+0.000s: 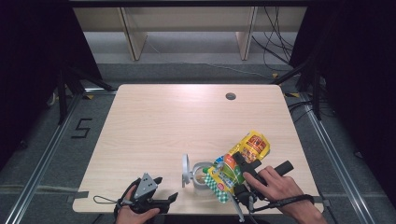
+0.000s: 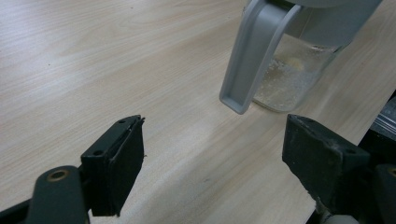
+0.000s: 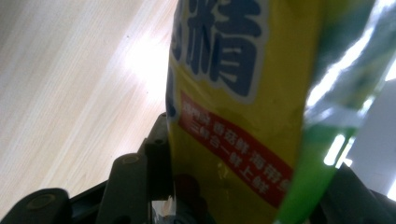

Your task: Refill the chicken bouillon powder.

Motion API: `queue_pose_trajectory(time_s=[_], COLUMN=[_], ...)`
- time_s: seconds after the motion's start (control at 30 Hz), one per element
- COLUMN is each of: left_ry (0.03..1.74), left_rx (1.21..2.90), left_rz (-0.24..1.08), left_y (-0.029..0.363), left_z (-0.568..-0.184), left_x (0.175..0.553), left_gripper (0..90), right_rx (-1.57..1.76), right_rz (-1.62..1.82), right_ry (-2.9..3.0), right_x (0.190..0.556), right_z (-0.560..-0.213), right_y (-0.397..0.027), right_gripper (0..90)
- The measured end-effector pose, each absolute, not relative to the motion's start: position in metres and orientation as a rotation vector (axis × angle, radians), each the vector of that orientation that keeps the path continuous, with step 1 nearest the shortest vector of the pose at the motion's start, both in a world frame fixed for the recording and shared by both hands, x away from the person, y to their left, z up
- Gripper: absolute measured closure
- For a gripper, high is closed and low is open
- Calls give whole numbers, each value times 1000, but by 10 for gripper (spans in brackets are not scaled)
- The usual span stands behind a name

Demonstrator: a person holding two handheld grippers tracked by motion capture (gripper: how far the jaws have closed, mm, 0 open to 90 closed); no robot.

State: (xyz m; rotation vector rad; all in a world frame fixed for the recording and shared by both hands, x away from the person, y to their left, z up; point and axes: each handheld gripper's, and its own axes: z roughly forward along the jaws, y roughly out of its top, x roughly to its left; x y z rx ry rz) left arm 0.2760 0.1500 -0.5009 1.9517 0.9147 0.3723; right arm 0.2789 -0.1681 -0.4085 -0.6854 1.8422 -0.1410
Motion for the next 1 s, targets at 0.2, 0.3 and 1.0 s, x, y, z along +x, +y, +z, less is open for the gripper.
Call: queue_pose_trajectory(time_s=[0.2, 0.3, 1.0], left_ry=[914, 916, 913], left_rx=[1954, 1951, 1957], left_rz=[373, 372, 373], left_y=[150, 150, 150], left_z=[-501, -501, -501], left_x=[276, 276, 276], left_gripper=[204, 203, 203], right_rx=[-677, -707, -724], right_rz=[-155, -179, -180], right_ry=[1834, 1813, 1817], right_x=[276, 275, 275], right_z=[-408, -406, -410], right_y=[-169, -167, -161], right_gripper=[530, 531, 531])
